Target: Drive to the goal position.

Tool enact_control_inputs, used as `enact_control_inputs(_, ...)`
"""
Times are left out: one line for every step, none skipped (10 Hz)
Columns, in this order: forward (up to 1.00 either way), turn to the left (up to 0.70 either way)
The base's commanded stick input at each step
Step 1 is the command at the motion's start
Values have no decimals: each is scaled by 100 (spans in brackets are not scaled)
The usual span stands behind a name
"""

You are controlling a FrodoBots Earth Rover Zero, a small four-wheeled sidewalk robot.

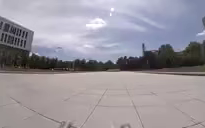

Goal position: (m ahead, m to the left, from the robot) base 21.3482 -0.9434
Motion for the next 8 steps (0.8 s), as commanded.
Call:
enact_control_inputs(70,0)
enact_control_inputs(70,-25)
enact_control_inputs(70,-32)
enact_control_inputs(70,-20)
enact_control_inputs(70,-4)
enact_control_inputs(70,0)
enact_control_inputs(70,0)
enact_control_inputs(70,0)
